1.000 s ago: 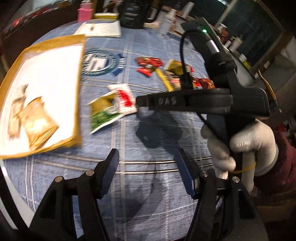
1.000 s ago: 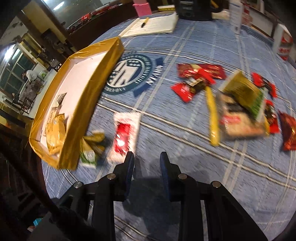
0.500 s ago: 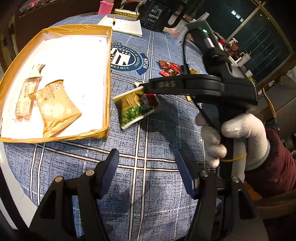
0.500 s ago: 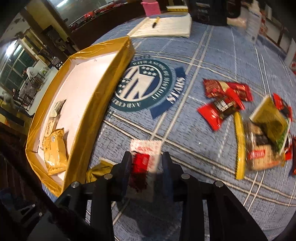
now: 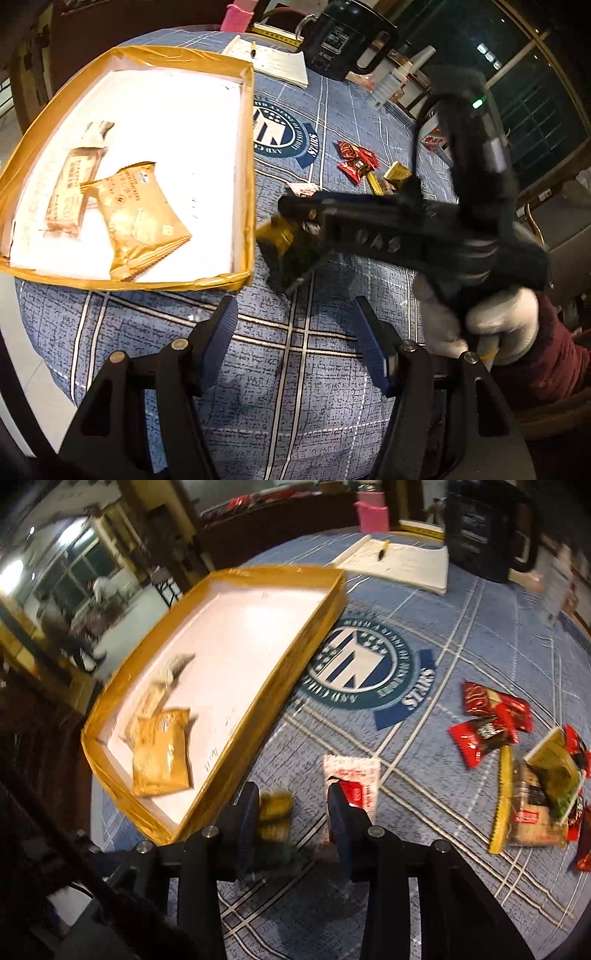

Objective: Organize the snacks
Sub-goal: 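Grasp the green-and-yellow seaweed packet with the right gripper, then lower the seaweed packet into the white tray and open right gripper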

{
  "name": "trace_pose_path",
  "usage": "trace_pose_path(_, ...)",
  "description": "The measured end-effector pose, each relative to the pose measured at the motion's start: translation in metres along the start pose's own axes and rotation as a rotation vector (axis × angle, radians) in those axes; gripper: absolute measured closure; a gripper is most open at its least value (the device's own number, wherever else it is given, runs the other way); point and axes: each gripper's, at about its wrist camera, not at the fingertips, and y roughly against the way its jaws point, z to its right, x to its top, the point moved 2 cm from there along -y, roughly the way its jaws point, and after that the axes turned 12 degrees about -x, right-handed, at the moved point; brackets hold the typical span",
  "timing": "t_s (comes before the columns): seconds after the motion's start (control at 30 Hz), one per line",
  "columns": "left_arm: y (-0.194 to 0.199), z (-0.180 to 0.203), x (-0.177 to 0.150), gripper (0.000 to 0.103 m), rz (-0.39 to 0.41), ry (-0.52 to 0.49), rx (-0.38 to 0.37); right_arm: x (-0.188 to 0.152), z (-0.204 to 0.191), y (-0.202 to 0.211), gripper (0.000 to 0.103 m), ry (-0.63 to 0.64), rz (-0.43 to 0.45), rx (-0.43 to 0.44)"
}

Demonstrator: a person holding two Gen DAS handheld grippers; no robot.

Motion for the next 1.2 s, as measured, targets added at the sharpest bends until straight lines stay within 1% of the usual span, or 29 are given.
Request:
trace_pose_path(0.13, 0.007, -0.006, -0.001, 0.038, 0.014, 0.022, 0.005, -0.004, -0.005, -0.002, 0.065, 0.001, -0.014, 0.020)
trace_pose_path(0.2, 0.012, -0.013, -0.001, 0.038, 0.025, 0.040, 0.009, -0.007, -0.006, 0.004, 0.064, 0.000, -0.011, 0.034)
trace_pose_path(0.3, 0.018, -0.022, -0.001, 0.038, 0.045, 0.072, 0.003, -0.015, -0.009, 0.014, 0.064, 0.019, 0.004, 0.028)
trace_pose_path(0.33, 0.020, -0.026, -0.001, 0.038, 0.053, 0.085, 0.001, -0.018, -0.009, 0.017, 0.063, 0.021, 0.011, 0.024)
trace_pose_path(0.4, 0.022, -0.029, 0.000, 0.038, 0.060, 0.100, -0.003, -0.024, -0.007, 0.020, 0.054, 0.021, 0.017, 0.012)
trace_pose_path(0.5, 0.021, -0.030, -0.001, 0.038, 0.060, 0.109, -0.007, -0.027, -0.006, 0.013, 0.053, 0.030, -0.002, -0.014)
trace_pose_path(0.53, 0.020, -0.030, -0.001, 0.038, 0.058, 0.109, -0.008, -0.027, -0.007, 0.008, 0.053, 0.027, -0.011, -0.025)
trace_pose_path(0.6, 0.018, -0.028, -0.002, 0.038, 0.052, 0.105, -0.008, -0.023, -0.006, 0.003, 0.064, 0.000, -0.023, -0.005)
trace_pose_path(0.73, 0.017, -0.029, -0.004, 0.038, 0.048, 0.106, -0.002, -0.023, -0.006, 0.005, 0.070, -0.020, -0.026, 0.024)
trace_pose_path(0.83, 0.023, -0.035, -0.004, 0.038, 0.063, 0.119, 0.005, -0.022, 0.000, 0.020, 0.071, -0.045, 0.011, 0.000)
trace_pose_path(0.93, 0.028, -0.041, -0.004, 0.038, 0.075, 0.134, 0.009, -0.012, -0.001, 0.041, 0.071, -0.061, 0.082, -0.005)
trace_pose_path(1.0, 0.031, -0.046, -0.005, 0.038, 0.079, 0.144, 0.013, 0.002, -0.010, 0.052, 0.071, -0.058, 0.125, 0.028)
trace_pose_path(1.1, 0.036, -0.053, -0.005, 0.038, 0.085, 0.154, 0.018, 0.023, -0.031, 0.052, 0.071, -0.028, 0.144, 0.070)
trace_pose_path(1.2, 0.041, -0.060, -0.004, 0.038, 0.091, 0.165, 0.023, 0.037, -0.051, 0.042, 0.069, -0.004, 0.153, 0.085)
